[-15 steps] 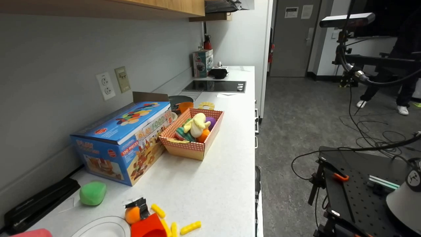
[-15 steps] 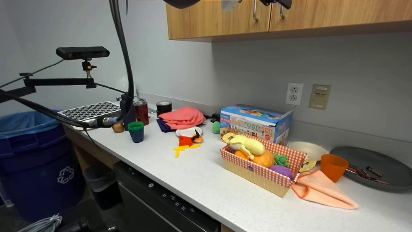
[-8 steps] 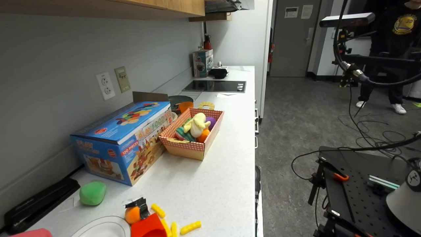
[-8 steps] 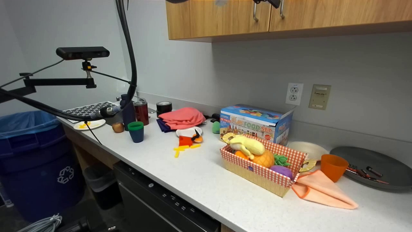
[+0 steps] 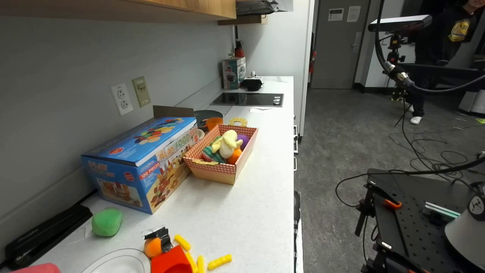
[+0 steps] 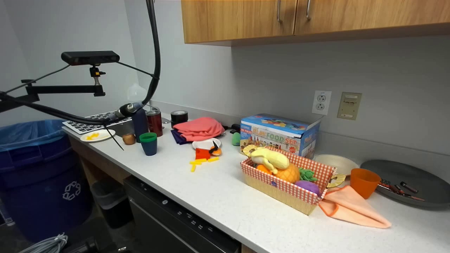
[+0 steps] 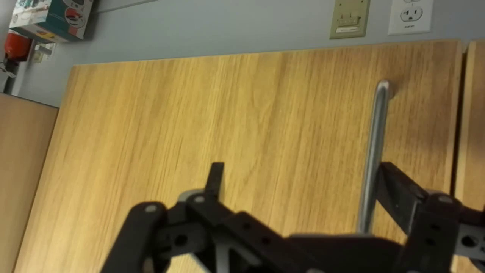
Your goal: Open the right upper cabinet door.
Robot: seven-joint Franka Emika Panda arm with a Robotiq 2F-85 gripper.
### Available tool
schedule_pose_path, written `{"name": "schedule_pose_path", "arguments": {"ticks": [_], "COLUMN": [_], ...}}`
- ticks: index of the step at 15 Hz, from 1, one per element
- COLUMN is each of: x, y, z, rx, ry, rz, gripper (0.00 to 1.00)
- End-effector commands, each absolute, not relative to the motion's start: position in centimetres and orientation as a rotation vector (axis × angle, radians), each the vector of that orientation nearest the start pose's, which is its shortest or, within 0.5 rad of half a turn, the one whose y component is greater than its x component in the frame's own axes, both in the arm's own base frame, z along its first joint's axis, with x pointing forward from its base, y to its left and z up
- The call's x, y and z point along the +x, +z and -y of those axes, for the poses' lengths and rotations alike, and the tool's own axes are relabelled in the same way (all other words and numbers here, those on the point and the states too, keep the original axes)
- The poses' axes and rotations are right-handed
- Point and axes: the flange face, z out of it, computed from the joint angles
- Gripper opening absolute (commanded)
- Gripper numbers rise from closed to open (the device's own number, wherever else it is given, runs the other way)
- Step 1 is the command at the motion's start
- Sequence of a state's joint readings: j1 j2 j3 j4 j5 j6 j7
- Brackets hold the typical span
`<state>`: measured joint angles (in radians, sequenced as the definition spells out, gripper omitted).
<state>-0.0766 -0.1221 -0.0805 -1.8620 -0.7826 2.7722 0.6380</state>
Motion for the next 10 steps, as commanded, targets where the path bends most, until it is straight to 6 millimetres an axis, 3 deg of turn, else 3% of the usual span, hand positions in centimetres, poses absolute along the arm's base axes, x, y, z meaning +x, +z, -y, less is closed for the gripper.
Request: {"name": "schedule_pose_path", "arguments": {"ticks": [1, 6, 10], "x": [59.5, 59.2, 57.5], "y": [68.9, 68.2, 66.7], "z": [6.7, 7.9, 8.9], "rx": [-2.949, -3.043, -3.166], "ry": [-1.855, -1.942, -1.940], "rz": [-0.412, -0.451, -0.456], "gripper": [1.00, 1.00, 1.00]}}
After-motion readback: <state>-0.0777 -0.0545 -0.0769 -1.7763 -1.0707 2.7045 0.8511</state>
